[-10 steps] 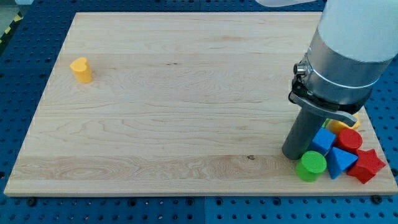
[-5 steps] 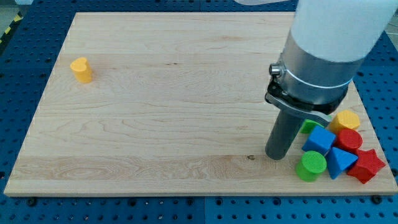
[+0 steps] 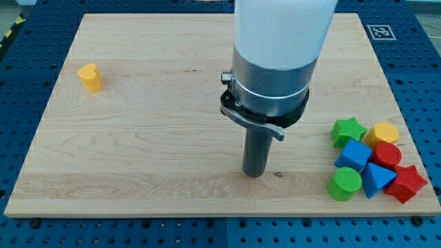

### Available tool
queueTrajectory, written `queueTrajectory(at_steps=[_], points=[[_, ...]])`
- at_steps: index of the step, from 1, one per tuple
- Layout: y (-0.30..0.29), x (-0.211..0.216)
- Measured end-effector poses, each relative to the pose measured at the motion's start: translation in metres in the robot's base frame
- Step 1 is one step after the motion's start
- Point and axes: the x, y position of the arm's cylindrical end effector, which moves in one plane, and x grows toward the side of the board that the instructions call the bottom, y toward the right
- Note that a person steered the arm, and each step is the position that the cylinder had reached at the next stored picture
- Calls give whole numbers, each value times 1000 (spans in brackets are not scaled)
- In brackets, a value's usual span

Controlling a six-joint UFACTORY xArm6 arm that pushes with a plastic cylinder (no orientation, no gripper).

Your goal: Move your arm below the yellow heart

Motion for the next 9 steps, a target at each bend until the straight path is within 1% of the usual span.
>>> queueTrajectory(at_steps=[1,3,4,5,7,8,9], points=[[-3,0],[-59,0],[-75,-4],[-103,-5],[-184,-14],[-219,-23],[-243,-39]])
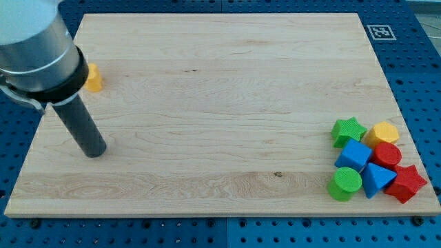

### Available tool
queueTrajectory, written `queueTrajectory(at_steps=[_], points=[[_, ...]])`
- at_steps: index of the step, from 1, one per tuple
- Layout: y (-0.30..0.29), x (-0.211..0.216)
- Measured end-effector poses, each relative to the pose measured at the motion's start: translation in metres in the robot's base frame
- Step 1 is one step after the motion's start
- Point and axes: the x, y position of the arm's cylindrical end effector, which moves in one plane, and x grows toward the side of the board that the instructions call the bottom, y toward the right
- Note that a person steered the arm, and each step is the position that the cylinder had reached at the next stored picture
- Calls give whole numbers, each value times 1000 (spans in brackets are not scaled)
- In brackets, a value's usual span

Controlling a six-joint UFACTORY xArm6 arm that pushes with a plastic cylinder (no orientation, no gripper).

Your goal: Move your arm below the yellow heart

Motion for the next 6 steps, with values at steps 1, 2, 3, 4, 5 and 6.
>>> queueTrajectory(at_steps=[1,2,3,4,5,6], points=[[-3,-17],[-3,-19],[-3,-19],[-7,-22],[-20,-31],[-38,-42]])
